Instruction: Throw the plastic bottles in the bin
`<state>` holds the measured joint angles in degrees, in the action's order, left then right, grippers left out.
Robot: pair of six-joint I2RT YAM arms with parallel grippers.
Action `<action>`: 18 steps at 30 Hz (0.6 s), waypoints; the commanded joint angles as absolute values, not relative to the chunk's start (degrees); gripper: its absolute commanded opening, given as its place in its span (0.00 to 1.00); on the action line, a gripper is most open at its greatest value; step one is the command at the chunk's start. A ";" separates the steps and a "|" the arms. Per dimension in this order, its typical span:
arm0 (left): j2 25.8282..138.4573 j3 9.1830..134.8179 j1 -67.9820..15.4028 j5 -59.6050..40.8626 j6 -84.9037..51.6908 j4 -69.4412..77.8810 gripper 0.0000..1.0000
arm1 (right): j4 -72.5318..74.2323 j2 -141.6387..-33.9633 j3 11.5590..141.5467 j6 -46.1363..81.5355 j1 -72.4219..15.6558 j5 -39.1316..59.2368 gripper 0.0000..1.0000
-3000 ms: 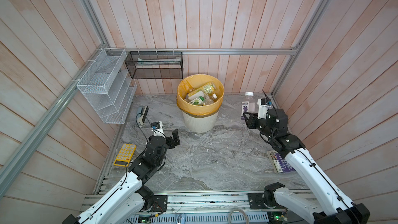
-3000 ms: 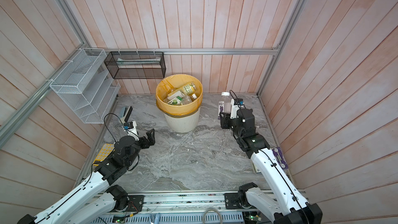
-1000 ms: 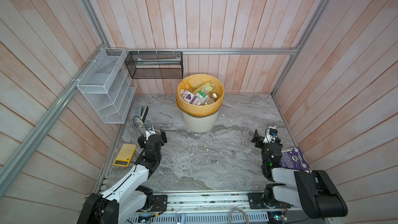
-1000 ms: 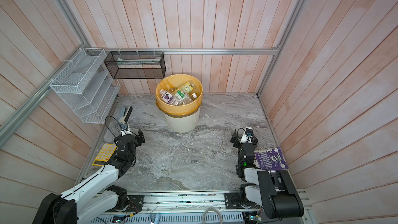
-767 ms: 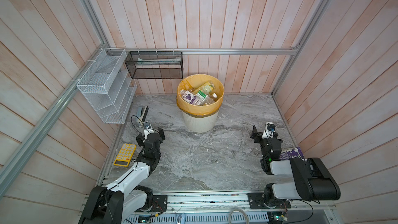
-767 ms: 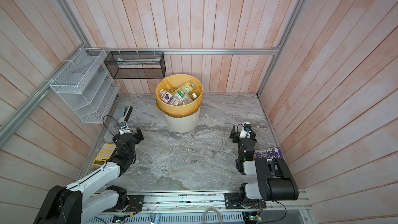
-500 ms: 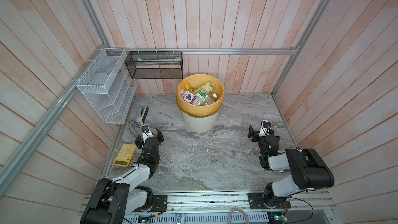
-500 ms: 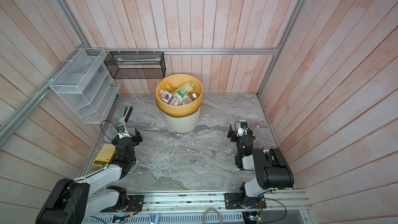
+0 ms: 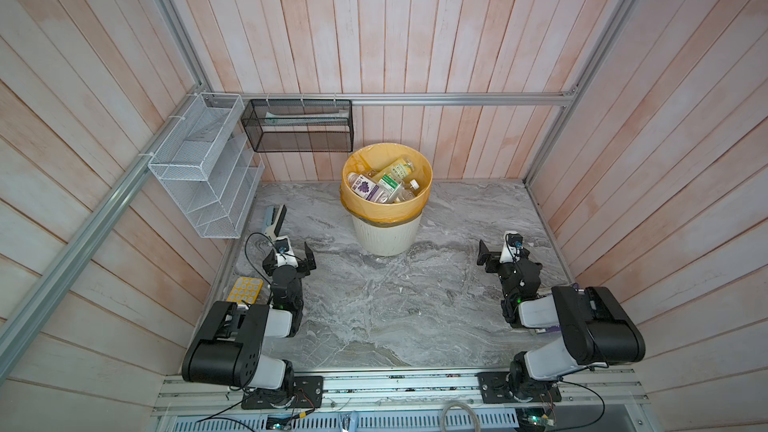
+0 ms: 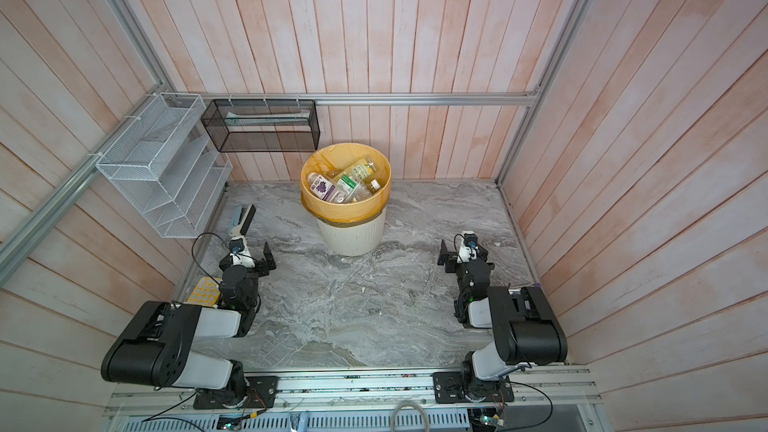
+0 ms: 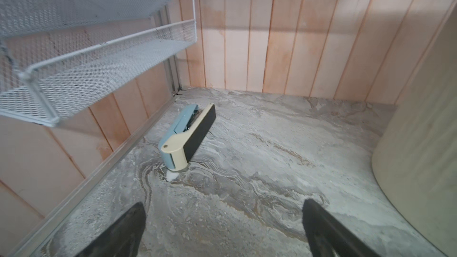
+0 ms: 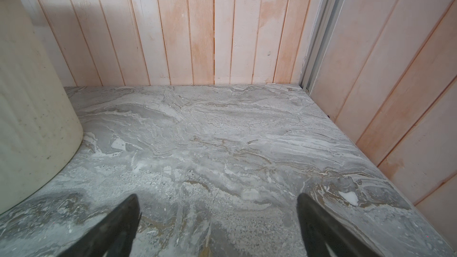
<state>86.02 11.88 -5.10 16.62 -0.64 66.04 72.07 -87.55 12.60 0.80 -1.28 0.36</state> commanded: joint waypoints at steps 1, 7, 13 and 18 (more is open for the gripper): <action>89.18 11.72 -3.01 9.31 0.63 74.41 1.00 | 73.63 -87.98 12.58 0.18 -0.88 1.35 0.99; 88.45 16.69 0.48 1.08 -0.76 63.27 1.00 | 73.47 -87.96 12.74 0.18 -0.84 1.56 0.99; 88.46 16.88 0.83 0.63 -1.05 62.85 1.00 | 73.45 -87.98 12.73 0.20 -0.79 1.48 1.00; 88.54 16.88 1.23 0.01 -1.32 62.84 1.00 | 73.48 -87.96 12.71 0.20 -0.79 1.53 1.00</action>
<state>88.71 16.29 0.75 1.54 -0.67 63.44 72.07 -87.55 12.60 0.80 -1.02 1.19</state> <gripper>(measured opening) 0.997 0.999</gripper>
